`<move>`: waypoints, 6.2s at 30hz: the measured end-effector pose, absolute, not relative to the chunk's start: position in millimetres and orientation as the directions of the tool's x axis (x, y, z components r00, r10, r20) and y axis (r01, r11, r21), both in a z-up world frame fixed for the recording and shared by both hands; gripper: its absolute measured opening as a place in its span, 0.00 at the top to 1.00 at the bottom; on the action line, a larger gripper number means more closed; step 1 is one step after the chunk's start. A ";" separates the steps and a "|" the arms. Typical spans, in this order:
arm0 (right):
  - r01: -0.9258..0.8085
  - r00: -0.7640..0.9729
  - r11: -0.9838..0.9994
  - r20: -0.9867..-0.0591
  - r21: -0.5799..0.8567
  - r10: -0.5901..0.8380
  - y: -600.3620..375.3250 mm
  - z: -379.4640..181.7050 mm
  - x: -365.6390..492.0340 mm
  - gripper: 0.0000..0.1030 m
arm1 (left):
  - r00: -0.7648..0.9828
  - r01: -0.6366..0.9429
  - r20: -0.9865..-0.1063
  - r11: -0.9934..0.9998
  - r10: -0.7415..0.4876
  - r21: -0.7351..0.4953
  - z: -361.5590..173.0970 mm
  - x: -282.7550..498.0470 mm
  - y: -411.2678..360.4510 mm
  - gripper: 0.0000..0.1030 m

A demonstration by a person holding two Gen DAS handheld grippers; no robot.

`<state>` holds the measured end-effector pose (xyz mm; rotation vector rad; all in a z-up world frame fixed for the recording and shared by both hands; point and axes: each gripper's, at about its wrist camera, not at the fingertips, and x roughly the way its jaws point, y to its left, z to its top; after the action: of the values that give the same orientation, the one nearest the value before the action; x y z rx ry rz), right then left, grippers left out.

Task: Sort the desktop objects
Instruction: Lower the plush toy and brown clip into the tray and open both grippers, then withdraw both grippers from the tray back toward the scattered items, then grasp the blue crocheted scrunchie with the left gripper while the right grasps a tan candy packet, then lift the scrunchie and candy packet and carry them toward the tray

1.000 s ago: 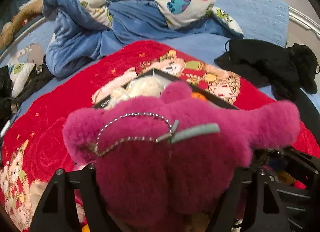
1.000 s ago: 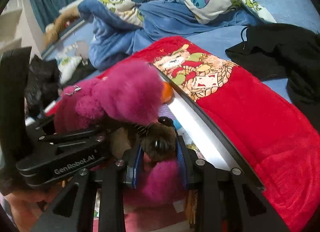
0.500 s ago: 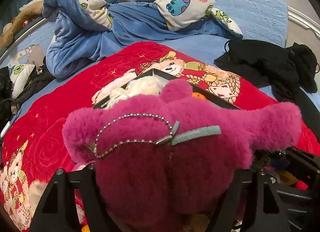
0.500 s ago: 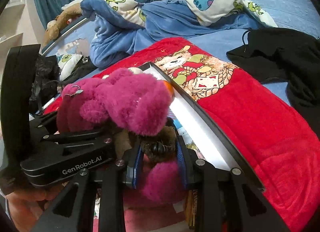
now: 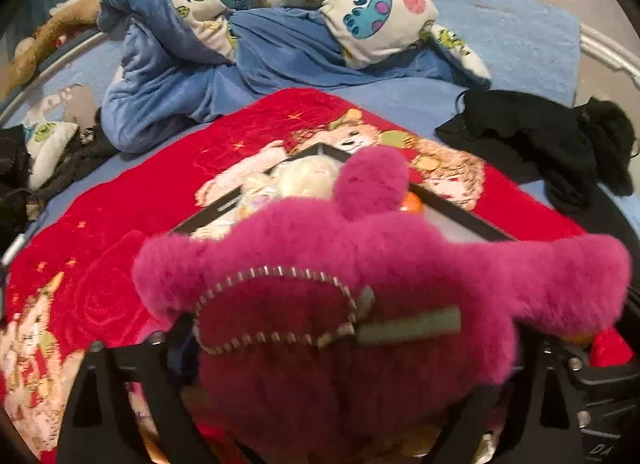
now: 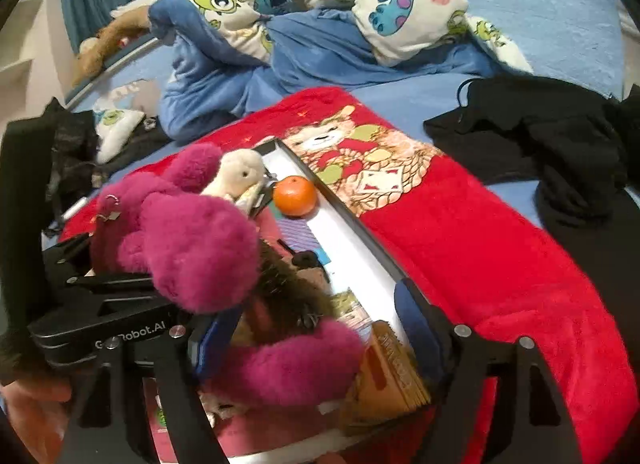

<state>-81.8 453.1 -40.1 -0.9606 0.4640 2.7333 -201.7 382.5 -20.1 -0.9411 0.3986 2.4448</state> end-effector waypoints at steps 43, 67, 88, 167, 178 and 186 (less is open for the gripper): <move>-0.213 -0.939 -0.906 -0.333 0.367 0.086 412.9 40.8 4.0 0.00 | -0.725 -0.470 -0.560 -0.883 0.400 -0.022 87.2 -111.8 223.7 0.00; 0.048 -0.956 -0.924 -0.251 0.378 -0.152 286.9 20.1 -22.6 0.00 | -0.874 -0.192 -0.442 -0.979 0.199 -0.062 31.0 -40.2 17.8 0.00; 0.150 -0.875 -0.943 -0.405 0.296 -0.266 245.1 -14.8 -64.0 0.17 | -0.811 -0.190 -0.561 -0.982 0.166 -0.016 -3.8 -89.2 25.2 0.00; 0.088 -0.746 -0.993 -0.655 0.083 -0.121 210.8 -61.5 -87.1 0.68 | -0.749 -0.142 -0.654 -0.990 0.104 0.005 -47.9 -117.2 34.6 0.85; 0.090 -0.769 -0.990 -0.623 0.112 -0.140 216.1 -52.3 -77.5 0.68 | -0.763 -0.154 -0.633 -0.988 0.130 -0.017 -37.1 -100.0 41.8 0.85; 0.092 -0.793 -0.988 -0.591 0.125 -0.149 224.8 -40.5 -66.1 0.68 | -0.771 -0.208 -0.615 -0.978 0.167 -0.006 -25.4 -81.7 55.7 0.85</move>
<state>-66.1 224.8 -40.5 -1.0340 0.1462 3.0980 -81.7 55.7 -25.4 -0.9566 0.0918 2.7805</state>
